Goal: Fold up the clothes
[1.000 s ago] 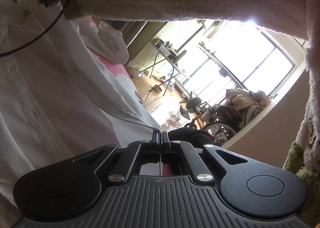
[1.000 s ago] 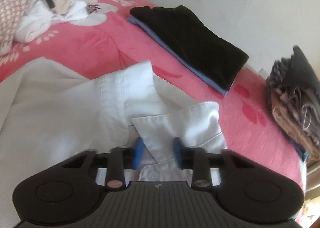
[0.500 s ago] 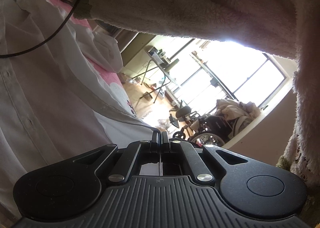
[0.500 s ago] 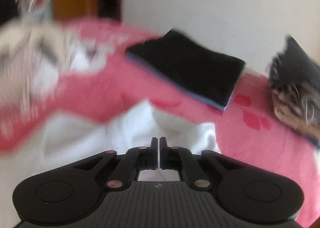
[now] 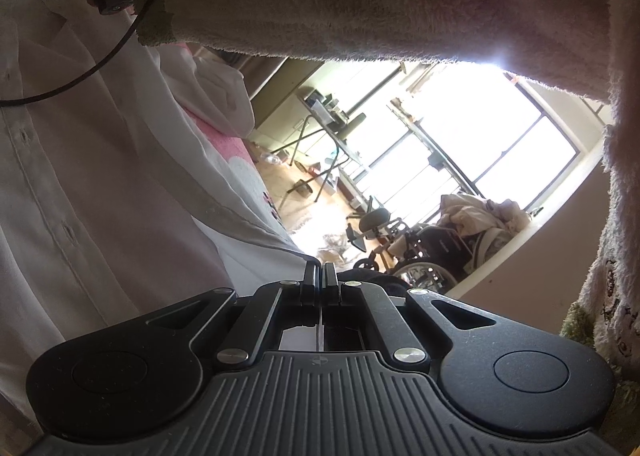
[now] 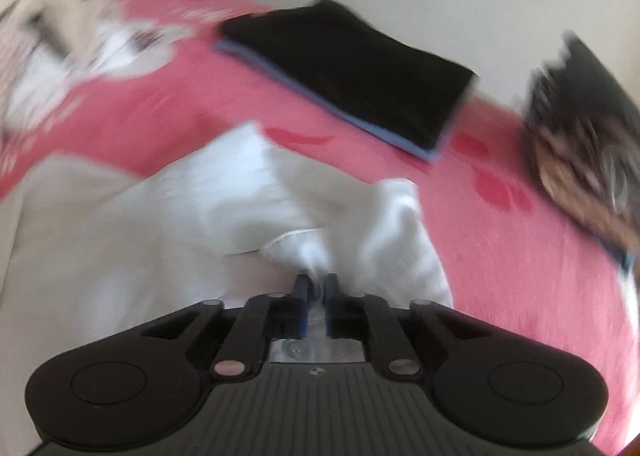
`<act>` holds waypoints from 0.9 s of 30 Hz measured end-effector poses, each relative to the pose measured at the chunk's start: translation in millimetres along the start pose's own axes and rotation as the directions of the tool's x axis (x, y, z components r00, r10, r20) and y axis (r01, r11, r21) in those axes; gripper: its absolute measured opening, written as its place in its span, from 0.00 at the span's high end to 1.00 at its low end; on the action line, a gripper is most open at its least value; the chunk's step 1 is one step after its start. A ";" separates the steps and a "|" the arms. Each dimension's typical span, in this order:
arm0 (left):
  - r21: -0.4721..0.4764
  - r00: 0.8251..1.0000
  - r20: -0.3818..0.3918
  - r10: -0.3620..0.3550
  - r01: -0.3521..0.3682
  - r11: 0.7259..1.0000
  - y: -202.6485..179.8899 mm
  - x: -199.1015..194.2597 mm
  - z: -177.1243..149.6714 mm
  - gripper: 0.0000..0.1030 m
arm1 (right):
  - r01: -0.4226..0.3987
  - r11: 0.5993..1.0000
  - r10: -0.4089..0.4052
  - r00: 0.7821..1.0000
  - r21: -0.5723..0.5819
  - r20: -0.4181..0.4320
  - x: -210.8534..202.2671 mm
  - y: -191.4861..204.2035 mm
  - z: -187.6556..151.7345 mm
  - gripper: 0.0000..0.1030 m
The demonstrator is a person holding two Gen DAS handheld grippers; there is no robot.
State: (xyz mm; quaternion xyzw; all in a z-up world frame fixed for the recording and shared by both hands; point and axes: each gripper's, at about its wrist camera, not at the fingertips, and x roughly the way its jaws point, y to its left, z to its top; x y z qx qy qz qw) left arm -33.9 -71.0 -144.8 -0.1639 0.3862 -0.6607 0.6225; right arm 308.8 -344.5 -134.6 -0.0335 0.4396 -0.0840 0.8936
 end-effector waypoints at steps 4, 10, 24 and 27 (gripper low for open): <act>0.014 1.000 0.003 -0.004 0.004 1.000 -1.8 -0.9 -1.9 1.00 | -0.099 0.982 0.088 0.993 0.158 0.080 -16.3 -28.0 1.8 0.97; 0.029 0.999 0.033 -0.021 0.020 0.999 -6.1 -10.7 4.3 1.00 | -0.287 0.893 0.208 0.946 0.346 0.248 -47.1 -67.6 6.4 0.98; 0.005 0.998 0.058 -0.010 0.010 1.000 -1.7 -33.3 1.7 1.00 | -0.329 0.880 0.268 0.940 0.344 0.212 -26.4 -39.9 33.3 0.97; 0.006 0.998 0.060 -0.002 0.002 1.000 0.4 -37.5 1.1 1.00 | -0.321 0.882 0.266 0.943 0.344 0.198 -18.6 -31.9 32.7 0.97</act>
